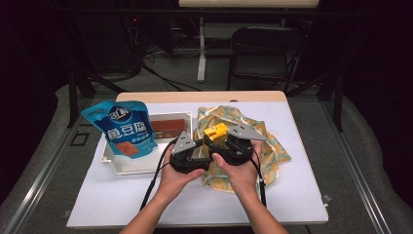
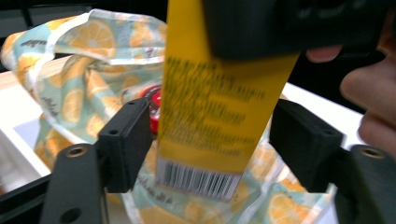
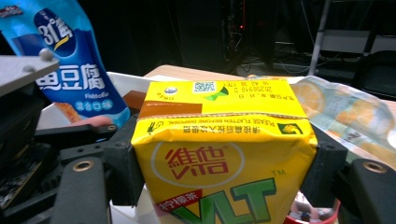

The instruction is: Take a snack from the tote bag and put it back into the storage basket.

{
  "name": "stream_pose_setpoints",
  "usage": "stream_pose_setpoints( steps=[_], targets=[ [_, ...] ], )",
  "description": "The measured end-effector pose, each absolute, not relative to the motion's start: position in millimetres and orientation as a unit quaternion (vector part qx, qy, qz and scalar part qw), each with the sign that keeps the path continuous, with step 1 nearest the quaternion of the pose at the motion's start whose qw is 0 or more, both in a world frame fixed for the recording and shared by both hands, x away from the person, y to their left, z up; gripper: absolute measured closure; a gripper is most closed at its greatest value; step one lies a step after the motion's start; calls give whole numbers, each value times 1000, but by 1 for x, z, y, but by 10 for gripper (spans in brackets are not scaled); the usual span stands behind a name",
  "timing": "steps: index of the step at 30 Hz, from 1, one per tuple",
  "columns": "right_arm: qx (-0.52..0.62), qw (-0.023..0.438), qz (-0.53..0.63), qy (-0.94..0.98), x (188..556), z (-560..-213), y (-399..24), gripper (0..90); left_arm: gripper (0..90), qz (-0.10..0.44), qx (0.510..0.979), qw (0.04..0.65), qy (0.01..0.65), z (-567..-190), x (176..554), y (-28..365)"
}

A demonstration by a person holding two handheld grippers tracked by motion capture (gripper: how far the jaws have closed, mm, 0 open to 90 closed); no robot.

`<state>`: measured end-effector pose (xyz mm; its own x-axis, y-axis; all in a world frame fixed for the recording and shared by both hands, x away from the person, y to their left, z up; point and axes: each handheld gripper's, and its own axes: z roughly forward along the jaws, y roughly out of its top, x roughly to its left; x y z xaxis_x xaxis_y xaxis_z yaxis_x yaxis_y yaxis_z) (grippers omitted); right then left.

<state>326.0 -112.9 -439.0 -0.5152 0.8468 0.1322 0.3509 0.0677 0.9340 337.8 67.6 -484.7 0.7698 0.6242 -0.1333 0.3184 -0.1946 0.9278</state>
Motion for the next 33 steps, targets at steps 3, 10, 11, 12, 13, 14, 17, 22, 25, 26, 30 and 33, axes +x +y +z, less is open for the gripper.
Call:
stream_pose_setpoints(
  steps=[3, 10, 11, 12, 13, 14, 17, 22, 25, 26, 30, 33],
  targets=[
    [430, 234, 529, 694, 324, -439, -109, 296, 374, 128, 763, 554, 309, -484, 339, 70],
    [422, 222, 533, 699, 321, -438, -104, 296, 393, 123, 760, 560, 306, -484, 341, 71],
    [421, 221, 534, 699, 321, -439, -103, 296, 392, 125, 760, 560, 307, -485, 341, 70],
    [420, 222, 535, 699, 320, -439, -101, 296, 393, 133, 757, 558, 313, -485, 340, 69],
    [419, 222, 532, 701, 319, -439, -101, 295, 400, 127, 759, 560, 307, -485, 341, 71],
    [419, 222, 533, 701, 319, -439, -100, 295, 414, 125, 760, 560, 306, -485, 341, 71],
    [418, 215, 535, 702, 320, -440, -102, 292, 457, 116, 764, 560, 297, -485, 341, 74],
    [405, 212, 543, 704, 320, -440, -102, 278, 499, 126, 758, 565, 301, -483, 336, 74],
    [403, 212, 554, 697, 319, -438, -101, 203, 508, 105, 760, 570, 295, -482, 338, 78],
    [405, 206, 556, 696, 319, -437, -102, 160, 509, 105, 760, 569, 297, -482, 339, 80],
    [406, 212, 561, 690, 315, -432, -106, 139, 510, 114, 757, 565, 309, -484, 341, 87],
    [402, 213, 570, 685, 312, -428, -111, 132, 511, 116, 749, 568, 320, -484, 342, 93]
  ],
)
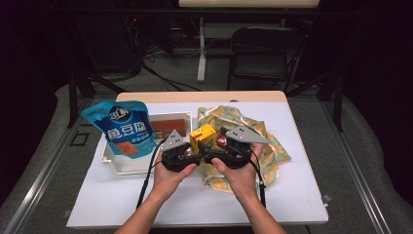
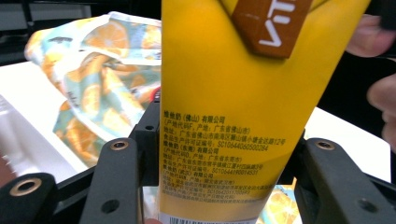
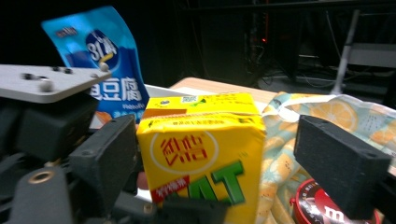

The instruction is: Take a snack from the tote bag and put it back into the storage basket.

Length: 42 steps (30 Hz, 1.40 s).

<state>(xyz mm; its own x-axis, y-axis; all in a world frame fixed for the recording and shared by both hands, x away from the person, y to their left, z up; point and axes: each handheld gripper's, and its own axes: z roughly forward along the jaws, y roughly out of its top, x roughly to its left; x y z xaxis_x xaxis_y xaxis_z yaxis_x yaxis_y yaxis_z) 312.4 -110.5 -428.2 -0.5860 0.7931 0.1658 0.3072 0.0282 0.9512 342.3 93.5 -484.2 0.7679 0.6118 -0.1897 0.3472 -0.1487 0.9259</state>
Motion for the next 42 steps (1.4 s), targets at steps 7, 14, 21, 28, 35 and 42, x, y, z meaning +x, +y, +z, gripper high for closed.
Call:
stream_pose_setpoints(
  steps=[7, 14, 21, 28, 35, 42],
  targets=[
    [410, 217, 573, 676, 312, -426, -121, 135, 511, 125, 745, 566, 330, -485, 343, 110],
    [419, 224, 561, 678, 312, -437, -136, 143, 510, 132, 737, 566, 344, -487, 343, 130],
    [431, 228, 543, 683, 308, -452, -152, 146, 510, 149, 735, 562, 348, -485, 342, 149],
    [448, 229, 533, 681, 306, -466, -169, 145, 510, 155, 721, 569, 364, -488, 342, 167],
    [461, 238, 523, 677, 302, -477, -189, 147, 510, 158, 719, 562, 378, -498, 345, 180],
    [474, 247, 516, 670, 297, -483, -206, 151, 510, 157, 712, 557, 398, -510, 350, 191]
  ],
)
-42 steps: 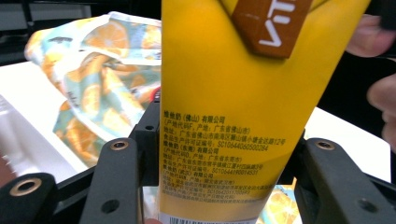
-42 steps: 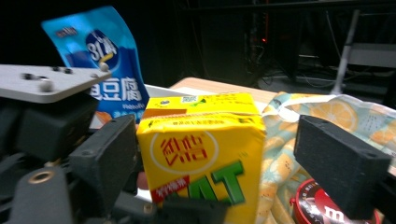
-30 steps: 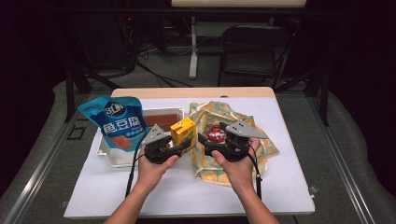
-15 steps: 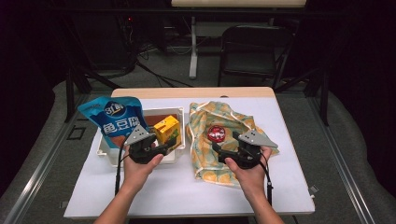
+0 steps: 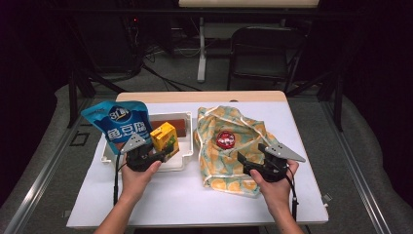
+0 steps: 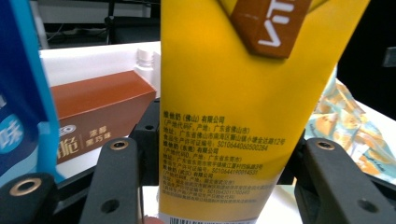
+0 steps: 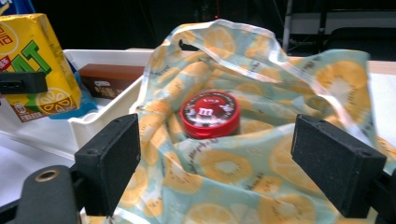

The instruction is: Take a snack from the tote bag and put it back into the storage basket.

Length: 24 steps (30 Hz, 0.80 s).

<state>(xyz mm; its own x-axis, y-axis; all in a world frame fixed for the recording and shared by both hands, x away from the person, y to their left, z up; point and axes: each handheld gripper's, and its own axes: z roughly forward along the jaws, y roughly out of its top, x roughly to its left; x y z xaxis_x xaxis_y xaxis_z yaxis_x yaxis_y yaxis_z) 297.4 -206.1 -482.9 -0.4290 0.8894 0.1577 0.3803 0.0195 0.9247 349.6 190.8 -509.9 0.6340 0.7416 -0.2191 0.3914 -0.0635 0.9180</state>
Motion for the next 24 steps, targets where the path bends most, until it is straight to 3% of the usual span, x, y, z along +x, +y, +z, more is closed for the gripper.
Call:
stream_pose_setpoints(
  steps=[24],
  targets=[
    [497, 254, 504, 659, 292, -493, -226, 165, 507, 148, 739, 512, 413, -551, 360, 169]
  ],
)
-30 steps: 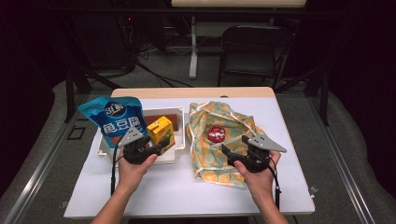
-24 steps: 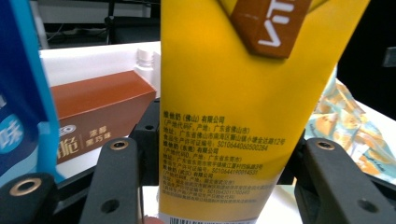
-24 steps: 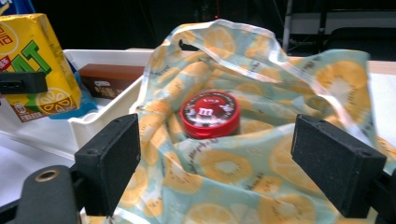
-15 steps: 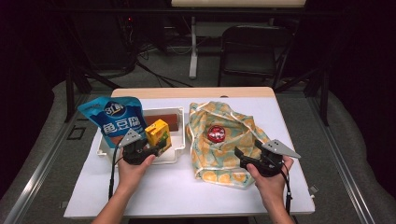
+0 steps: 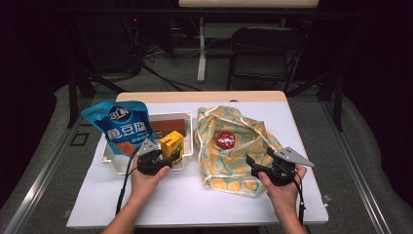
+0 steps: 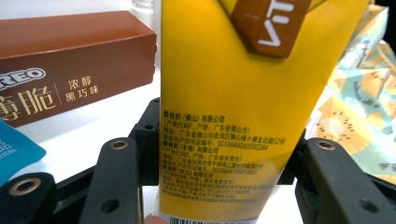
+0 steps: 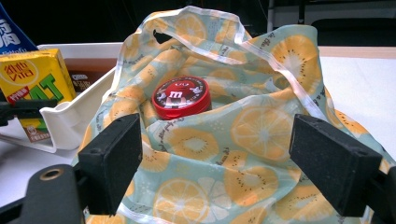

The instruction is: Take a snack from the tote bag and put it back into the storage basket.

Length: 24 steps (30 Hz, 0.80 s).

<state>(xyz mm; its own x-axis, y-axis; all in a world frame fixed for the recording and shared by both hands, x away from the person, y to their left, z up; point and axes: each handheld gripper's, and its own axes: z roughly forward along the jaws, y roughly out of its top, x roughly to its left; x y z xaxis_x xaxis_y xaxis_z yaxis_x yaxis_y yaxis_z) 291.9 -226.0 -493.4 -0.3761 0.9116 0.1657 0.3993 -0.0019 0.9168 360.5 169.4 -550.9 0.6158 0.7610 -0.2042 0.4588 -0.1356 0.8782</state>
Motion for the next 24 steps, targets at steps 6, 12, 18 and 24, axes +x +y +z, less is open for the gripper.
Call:
stream_pose_setpoints(
  steps=[6, 12, 18, 24],
  targets=[
    [502, 255, 501, 657, 293, -495, -228, 167, 504, 158, 743, 504, 412, -558, 364, 165],
    [506, 254, 499, 656, 294, -497, -229, 171, 493, 165, 744, 494, 418, -561, 367, 164],
    [509, 253, 495, 657, 294, -499, -231, 176, 470, 176, 753, 473, 422, -563, 363, 168],
    [510, 253, 488, 662, 291, -502, -230, 182, 479, 219, 769, 437, 412, -563, 359, 162]
  ],
)
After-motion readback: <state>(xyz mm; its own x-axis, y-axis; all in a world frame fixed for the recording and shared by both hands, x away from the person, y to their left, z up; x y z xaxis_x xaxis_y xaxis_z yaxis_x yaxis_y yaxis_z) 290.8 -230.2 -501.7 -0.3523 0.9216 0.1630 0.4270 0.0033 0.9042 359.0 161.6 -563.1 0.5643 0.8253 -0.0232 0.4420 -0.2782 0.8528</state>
